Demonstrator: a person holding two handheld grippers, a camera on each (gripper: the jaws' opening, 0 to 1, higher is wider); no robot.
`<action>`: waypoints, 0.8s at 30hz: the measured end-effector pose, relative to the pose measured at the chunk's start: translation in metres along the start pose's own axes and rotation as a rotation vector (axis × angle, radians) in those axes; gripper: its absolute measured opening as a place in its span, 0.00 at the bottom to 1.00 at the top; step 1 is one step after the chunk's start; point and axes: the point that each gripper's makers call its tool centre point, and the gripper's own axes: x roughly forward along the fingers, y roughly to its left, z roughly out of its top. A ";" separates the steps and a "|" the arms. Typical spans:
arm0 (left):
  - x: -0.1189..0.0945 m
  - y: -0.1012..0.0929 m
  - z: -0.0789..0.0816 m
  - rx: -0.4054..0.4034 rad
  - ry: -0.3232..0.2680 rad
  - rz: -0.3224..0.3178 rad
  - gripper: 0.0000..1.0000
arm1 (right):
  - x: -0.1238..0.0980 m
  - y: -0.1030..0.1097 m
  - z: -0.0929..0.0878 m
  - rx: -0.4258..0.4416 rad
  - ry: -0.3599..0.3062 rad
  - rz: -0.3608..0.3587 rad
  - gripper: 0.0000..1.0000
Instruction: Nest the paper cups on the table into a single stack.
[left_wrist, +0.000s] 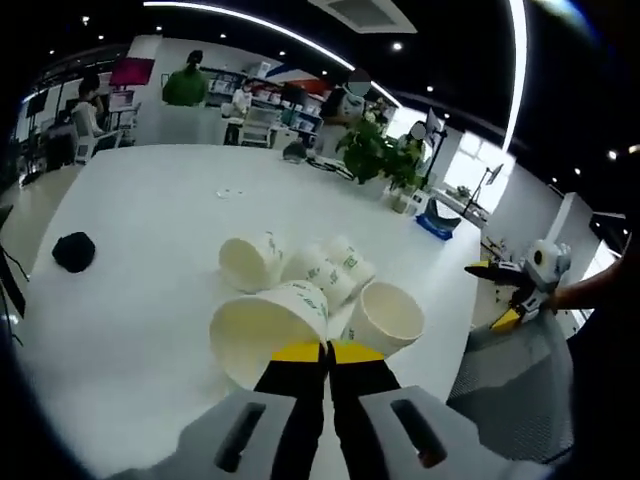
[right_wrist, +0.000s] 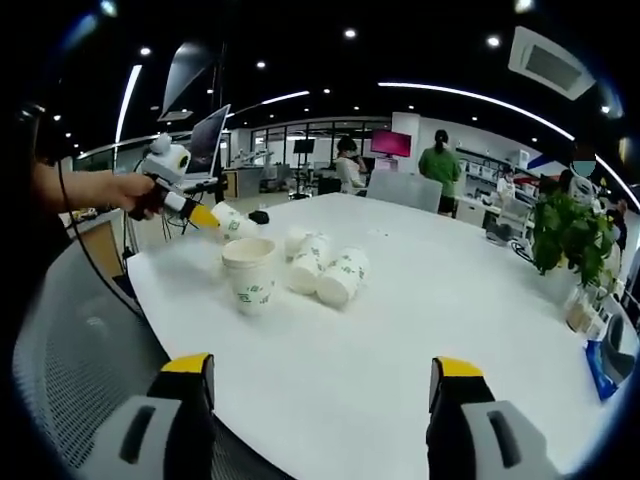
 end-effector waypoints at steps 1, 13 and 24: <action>-0.002 -0.003 0.002 0.010 0.014 -0.012 0.00 | 0.000 0.000 0.000 0.000 0.000 0.000 0.90; -0.010 -0.027 0.026 0.116 0.054 -0.070 0.00 | 0.001 -0.001 -0.003 0.003 0.000 0.001 0.90; -0.006 -0.057 0.034 0.203 0.106 -0.121 0.00 | 0.000 -0.001 -0.005 0.001 0.003 -0.001 0.90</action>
